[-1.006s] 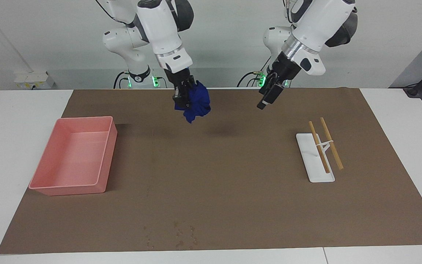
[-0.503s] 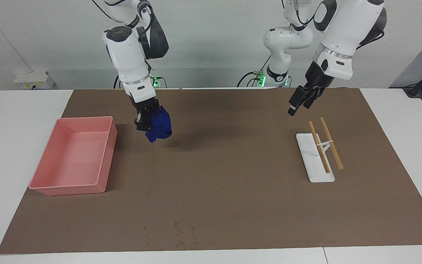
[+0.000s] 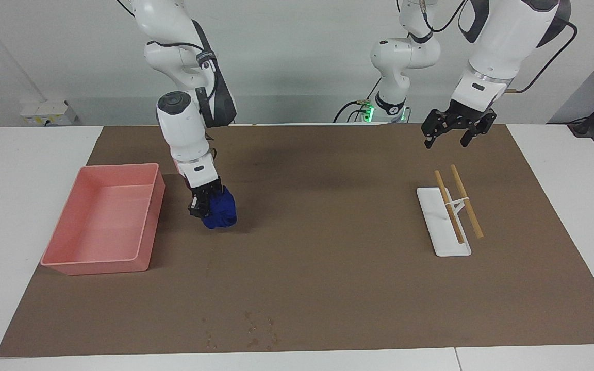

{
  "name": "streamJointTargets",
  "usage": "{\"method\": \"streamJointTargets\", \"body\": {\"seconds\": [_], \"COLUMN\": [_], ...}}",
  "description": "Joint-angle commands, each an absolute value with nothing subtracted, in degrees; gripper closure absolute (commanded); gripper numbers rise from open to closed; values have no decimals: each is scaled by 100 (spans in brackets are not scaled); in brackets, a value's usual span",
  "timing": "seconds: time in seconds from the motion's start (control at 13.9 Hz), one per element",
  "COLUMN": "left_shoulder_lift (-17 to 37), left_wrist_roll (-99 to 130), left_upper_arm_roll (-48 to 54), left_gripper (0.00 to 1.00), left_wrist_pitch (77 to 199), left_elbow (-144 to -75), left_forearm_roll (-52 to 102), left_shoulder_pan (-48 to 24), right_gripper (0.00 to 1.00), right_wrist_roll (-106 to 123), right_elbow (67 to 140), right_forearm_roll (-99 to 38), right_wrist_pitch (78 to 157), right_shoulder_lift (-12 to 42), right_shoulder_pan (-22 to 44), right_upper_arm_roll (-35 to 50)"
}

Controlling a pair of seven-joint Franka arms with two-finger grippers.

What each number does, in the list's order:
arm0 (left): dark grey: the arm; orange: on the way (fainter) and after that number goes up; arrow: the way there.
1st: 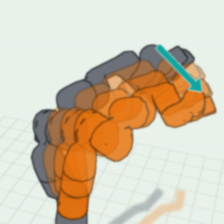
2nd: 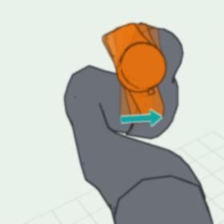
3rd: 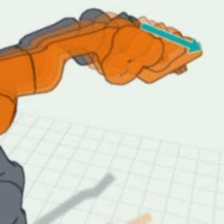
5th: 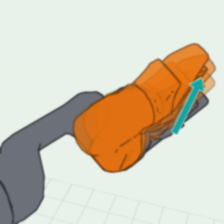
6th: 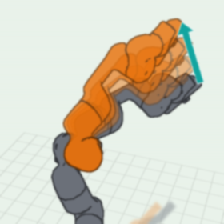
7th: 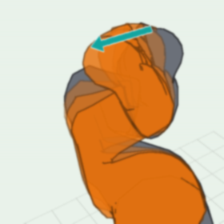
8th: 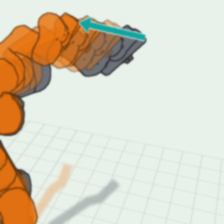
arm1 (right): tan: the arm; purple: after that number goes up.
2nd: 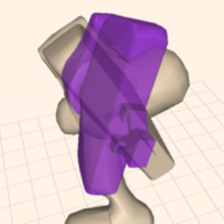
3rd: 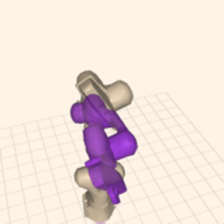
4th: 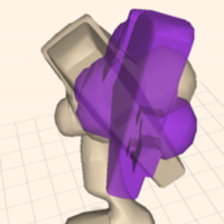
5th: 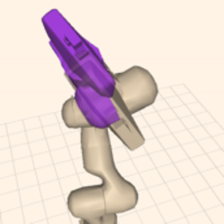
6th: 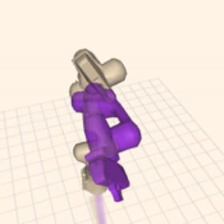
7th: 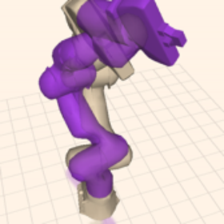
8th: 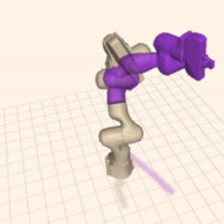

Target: Wipe water with towel using both arms

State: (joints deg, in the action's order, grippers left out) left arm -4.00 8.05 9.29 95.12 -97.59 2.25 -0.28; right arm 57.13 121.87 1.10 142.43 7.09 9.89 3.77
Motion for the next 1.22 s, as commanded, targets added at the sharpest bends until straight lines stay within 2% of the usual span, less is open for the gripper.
{"method": "streamJointTargets", "body": {"seconds": [0.0,0.29,0.65,1.15], "left_shoulder_lift": [-518,-519,-519,-519], "left_wrist_roll": [685,677,685,677], "left_upper_arm_roll": [967,967,967,967], "left_gripper": [0,0,0,0], "left_wrist_pitch": [9378,9378,9422,9422], "left_elbow": [-9905,-9905,-9905,-9905], "left_forearm_roll": [105,105,105,105], "left_shoulder_pan": [44,44,18,35], "right_gripper": [100,100,100,100], "right_wrist_roll": [5608,5572,5555,4623], "right_elbow": [12181,12375,12778,13201], "right_forearm_roll": [211,211,211,211], "right_wrist_pitch": [14562,15239,15784,15995], "right_shoulder_lift": [861,1186,1187,1054], "right_shoulder_pan": [888,861,694,773], "right_upper_arm_roll": [457,457,457,466]}}
